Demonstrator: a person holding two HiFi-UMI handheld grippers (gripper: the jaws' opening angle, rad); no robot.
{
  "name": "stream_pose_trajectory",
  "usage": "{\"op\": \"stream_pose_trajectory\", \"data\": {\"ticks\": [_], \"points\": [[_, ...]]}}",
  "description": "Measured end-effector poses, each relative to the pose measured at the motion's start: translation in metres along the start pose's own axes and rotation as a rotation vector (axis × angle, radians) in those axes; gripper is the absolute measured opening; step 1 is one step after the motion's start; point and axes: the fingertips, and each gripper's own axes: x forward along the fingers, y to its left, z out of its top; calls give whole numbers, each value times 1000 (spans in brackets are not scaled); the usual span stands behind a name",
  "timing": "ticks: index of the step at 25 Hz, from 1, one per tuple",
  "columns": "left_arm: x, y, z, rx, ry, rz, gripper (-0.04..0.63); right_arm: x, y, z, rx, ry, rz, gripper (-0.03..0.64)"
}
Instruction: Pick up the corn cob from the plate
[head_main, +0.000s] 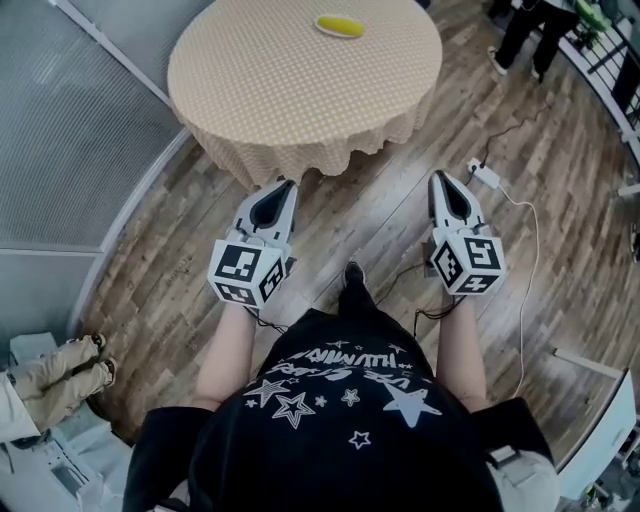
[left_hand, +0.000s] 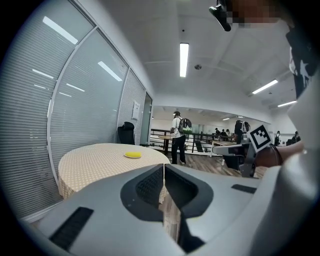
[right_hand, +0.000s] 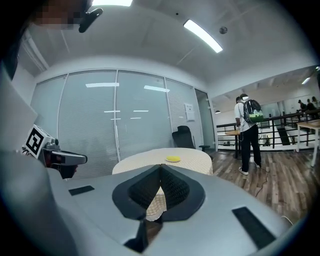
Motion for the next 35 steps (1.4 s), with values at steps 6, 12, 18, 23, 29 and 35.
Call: {"op": "stream_pose_trajectory", "data": {"ticks": [6,12,18,23,29,35], "points": [[54,-8,13,20,12,23,14,29,-55,15,19,-31,0,26],[87,-17,16,39,16,62,14,48,-96,21,14,-54,32,29],[89,-14,15,34,33,95,14,66,-87,22,16,-46,95,29],[88,4,10,16,49,113,14,67,-82,21,16,-40,98,29],[122,13,15,42,50,79,14,74,-98,11,41,-16,55,29],[174,39,15,16,44,34,14,103,-118,20,6,-4,10,29]]}}
